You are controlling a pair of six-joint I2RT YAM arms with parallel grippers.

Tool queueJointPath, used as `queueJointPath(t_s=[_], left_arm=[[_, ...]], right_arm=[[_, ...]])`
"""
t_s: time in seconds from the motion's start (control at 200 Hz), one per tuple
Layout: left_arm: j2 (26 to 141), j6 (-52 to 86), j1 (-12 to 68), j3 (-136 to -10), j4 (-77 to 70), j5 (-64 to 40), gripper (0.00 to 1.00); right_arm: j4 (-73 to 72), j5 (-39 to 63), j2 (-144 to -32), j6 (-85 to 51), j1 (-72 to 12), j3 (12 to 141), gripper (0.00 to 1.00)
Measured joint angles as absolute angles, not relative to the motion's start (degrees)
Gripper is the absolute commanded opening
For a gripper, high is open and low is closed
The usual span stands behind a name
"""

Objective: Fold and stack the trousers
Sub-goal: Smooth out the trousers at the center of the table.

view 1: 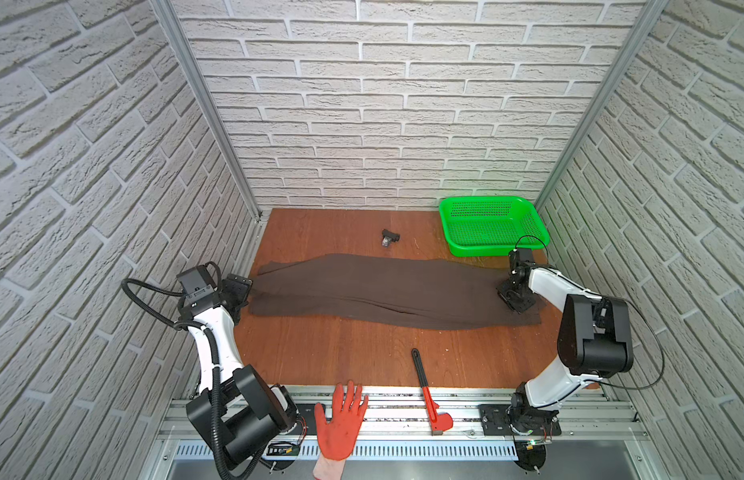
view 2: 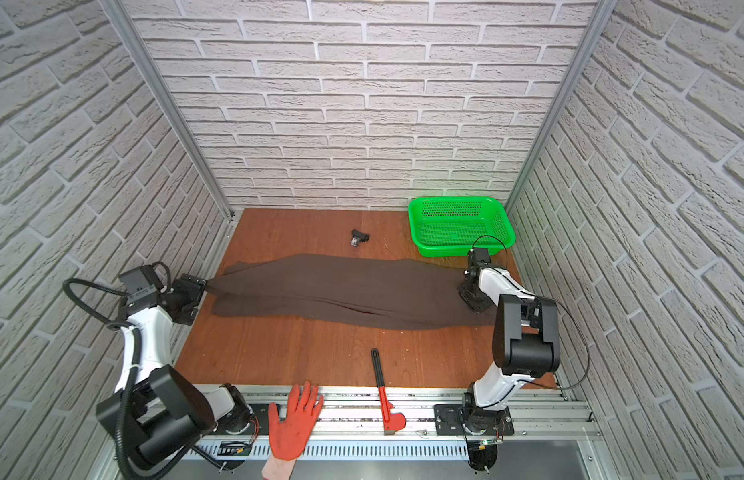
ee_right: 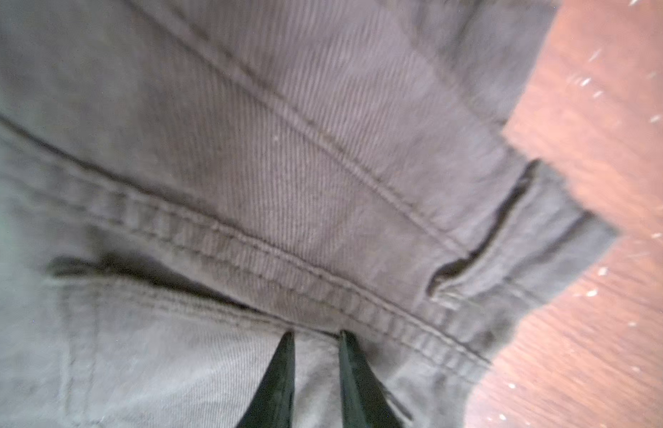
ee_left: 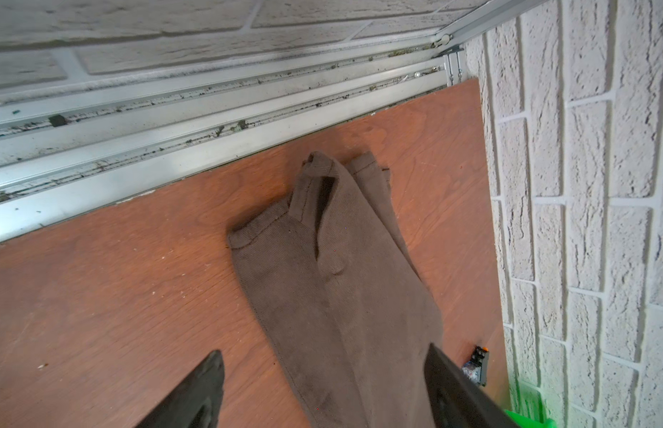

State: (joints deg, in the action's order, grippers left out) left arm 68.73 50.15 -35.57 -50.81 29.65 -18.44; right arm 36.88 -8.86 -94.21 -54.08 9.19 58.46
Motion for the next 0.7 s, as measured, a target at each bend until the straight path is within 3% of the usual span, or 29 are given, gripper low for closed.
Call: queueJointPath(t_s=[0.4, 0.7], left_arm=[[83.5, 57.0, -30.1, -44.5, 11.0, -23.9, 0.84], [84.5, 60.2, -28.5, -42.3, 3.8, -24.5, 0.85]], right_arm=[[39.7, -2.9, -79.2, -60.0, -7.6, 55.2, 0.35], [41.6, -0.1, -70.7, -71.7, -15.5, 44.7, 0.39]])
